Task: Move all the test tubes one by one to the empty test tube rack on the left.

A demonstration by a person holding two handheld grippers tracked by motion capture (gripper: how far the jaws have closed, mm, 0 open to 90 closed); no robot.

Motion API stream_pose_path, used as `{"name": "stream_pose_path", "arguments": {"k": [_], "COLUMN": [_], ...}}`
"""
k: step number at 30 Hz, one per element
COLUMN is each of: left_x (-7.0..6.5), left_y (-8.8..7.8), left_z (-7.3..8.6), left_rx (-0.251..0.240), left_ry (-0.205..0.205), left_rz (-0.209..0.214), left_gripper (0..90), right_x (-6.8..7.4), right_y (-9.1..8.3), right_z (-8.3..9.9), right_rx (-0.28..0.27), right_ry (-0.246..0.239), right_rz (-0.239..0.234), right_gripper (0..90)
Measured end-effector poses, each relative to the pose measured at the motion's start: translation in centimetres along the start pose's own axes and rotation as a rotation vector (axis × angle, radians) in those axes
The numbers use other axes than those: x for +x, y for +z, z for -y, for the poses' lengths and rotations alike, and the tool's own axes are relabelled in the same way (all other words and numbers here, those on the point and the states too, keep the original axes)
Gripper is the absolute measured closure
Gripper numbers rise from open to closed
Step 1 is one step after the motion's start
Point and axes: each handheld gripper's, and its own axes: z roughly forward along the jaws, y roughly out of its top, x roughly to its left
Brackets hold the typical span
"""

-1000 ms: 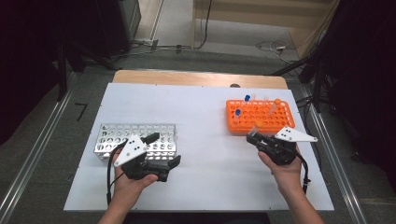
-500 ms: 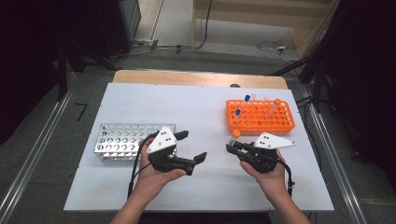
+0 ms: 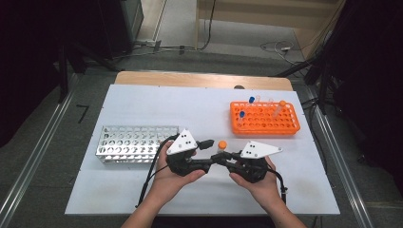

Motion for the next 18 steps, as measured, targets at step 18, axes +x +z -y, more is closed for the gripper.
{"name": "stream_pose_path", "arguments": {"k": [18], "left_x": [0.15], "left_y": [0.41], "left_z": [0.36], "left_rx": [0.016], "left_ry": [-0.002], "left_rz": [0.055], "left_gripper": [72.6], "right_x": [1.08], "right_y": [0.44], "right_z": [0.24], "right_rx": [0.026], "right_ry": [-0.022], "right_rz": [-0.029], "right_gripper": [73.5]}}
